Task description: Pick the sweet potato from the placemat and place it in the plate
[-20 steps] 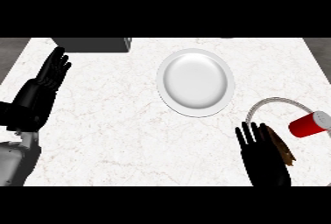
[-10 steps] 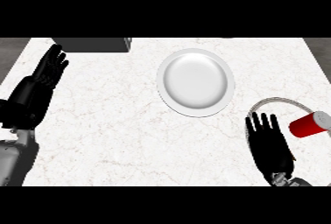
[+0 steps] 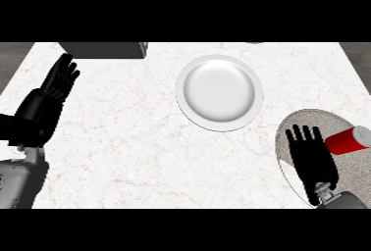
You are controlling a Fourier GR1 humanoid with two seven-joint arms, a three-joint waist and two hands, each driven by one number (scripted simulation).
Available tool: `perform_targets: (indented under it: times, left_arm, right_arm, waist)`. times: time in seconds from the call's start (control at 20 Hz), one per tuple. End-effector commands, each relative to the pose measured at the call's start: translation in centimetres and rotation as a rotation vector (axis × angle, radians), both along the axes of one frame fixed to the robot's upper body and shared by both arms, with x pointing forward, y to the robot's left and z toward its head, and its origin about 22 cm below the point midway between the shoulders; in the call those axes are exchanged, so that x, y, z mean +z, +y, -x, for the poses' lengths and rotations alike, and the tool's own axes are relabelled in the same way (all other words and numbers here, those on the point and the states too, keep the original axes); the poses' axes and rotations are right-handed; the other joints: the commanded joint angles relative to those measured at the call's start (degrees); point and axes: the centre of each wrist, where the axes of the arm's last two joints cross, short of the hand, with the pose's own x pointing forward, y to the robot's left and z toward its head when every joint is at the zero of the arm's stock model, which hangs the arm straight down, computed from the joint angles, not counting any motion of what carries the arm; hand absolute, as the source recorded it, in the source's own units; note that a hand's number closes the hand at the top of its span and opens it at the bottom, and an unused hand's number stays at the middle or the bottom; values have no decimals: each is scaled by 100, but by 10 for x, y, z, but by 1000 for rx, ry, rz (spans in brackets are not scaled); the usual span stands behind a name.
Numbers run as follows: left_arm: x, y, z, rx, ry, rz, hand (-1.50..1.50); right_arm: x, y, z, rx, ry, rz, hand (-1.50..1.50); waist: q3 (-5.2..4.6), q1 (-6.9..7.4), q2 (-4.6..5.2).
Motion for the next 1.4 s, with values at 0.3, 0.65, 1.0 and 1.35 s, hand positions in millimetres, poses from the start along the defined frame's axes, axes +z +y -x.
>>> perform_targets:
  times: [0.3, 0.65, 1.0, 1.35]
  left_arm:
    - [18, -7, -1, -2, 2, -12, 0]
    - [3, 10, 13, 60, 21, 11, 0]
    - [14, 21, 20, 67, 12, -16, 0]
    - [10, 6, 5, 24, 6, 2, 0]
  right_arm:
    - [-16, -15, -11, 125, -68, -47, 150]
    - [-22, -40, 15, -471, -237, -264, 150]
    - [2, -62, 83, -883, -489, -371, 150]
    - [69, -2, 113, -772, -677, -578, 150]
  waist:
    - [23, 3, 16]
    - [34, -482, -104]
    - [9, -378, -82]
    - [10, -150, -11]
